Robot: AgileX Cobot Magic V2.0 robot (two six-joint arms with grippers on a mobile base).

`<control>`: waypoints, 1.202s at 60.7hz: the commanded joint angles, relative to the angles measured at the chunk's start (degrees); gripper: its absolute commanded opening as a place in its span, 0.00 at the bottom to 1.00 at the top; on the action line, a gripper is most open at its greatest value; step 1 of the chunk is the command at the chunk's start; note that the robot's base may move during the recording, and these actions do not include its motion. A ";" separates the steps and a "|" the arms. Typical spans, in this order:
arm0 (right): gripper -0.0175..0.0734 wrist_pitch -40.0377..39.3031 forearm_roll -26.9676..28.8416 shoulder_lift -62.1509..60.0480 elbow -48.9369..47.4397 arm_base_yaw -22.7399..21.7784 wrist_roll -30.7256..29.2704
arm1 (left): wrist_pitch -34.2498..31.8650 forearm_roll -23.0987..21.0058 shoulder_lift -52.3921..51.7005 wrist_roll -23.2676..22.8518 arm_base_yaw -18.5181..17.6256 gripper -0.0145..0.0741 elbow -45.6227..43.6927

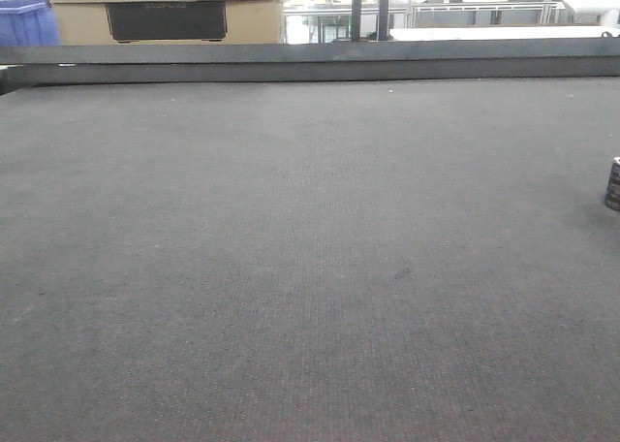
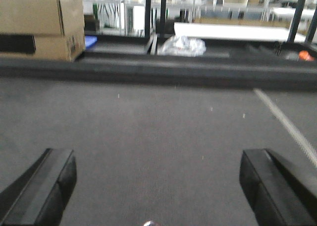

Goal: Place cylindrical capacitor in blue bin on shelf
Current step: 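Lower the right gripper and grasp the maroon capacitor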

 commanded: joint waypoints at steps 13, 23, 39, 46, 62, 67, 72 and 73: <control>0.82 -14.35 -0.53 14.49 7.29 -0.07 0.12 | -0.45 -1.11 0.01 0.07 -1.55 0.74 -0.45; 0.82 -32.48 -0.53 24.32 14.23 -0.07 0.12 | -0.45 -6.38 0.01 0.07 -1.55 0.74 -0.45; 0.82 -55.68 -0.53 43.43 15.92 -0.07 0.12 | 0.07 -7.60 0.01 0.07 -1.55 0.74 -0.45; 0.82 -63.98 1.35 50.95 15.92 -0.07 0.12 | 0.07 -7.60 0.01 0.07 -1.55 0.74 -0.45; 0.82 -70.94 2.58 62.89 14.07 -0.07 0.12 | 0.07 -7.60 0.01 0.07 -1.55 0.74 -0.45; 0.82 -71.28 2.05 65.97 12.09 -0.07 0.12 | 0.07 -7.60 0.01 0.07 -1.55 0.74 -0.45; 0.82 -71.28 1.76 68.10 10.42 -0.07 0.12 | 0.07 -7.60 0.01 0.07 -1.55 0.74 -0.45; 0.82 -71.28 1.76 68.47 10.17 -0.07 0.12 | 0.07 -7.60 0.01 0.07 -1.55 0.74 -0.45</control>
